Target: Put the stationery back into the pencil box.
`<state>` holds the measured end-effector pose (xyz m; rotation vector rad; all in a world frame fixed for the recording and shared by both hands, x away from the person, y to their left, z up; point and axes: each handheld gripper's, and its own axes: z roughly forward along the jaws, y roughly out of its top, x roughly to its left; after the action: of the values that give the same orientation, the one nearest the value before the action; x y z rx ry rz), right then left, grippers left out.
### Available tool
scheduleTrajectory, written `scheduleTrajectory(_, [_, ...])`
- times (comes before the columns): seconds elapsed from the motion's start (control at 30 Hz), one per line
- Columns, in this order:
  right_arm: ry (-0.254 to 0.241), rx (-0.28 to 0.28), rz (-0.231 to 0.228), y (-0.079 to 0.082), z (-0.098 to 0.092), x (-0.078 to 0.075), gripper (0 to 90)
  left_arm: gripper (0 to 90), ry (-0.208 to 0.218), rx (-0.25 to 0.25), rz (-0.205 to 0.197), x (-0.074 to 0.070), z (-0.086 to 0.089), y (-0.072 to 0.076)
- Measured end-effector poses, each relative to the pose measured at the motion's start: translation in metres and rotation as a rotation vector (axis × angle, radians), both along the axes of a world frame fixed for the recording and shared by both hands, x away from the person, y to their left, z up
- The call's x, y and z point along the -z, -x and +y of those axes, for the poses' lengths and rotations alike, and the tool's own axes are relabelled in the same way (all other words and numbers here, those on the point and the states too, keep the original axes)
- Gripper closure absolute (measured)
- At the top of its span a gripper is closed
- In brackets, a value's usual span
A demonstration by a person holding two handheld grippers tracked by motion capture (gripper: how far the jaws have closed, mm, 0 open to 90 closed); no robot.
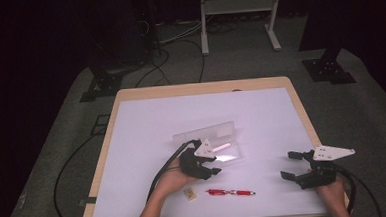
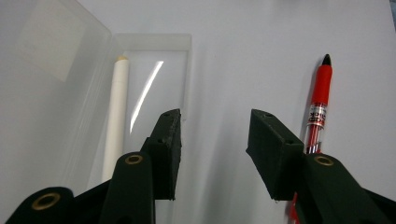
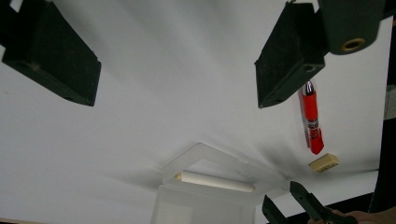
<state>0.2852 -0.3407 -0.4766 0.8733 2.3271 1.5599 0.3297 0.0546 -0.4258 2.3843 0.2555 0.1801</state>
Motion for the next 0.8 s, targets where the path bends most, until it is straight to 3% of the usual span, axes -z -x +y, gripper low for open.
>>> scheduleTrajectory(0.8, [0.000,0.000,-0.001,0.000,0.000,0.000,13.4,50.9,0.023,0.063,0.017,0.004,-0.014,0.022])
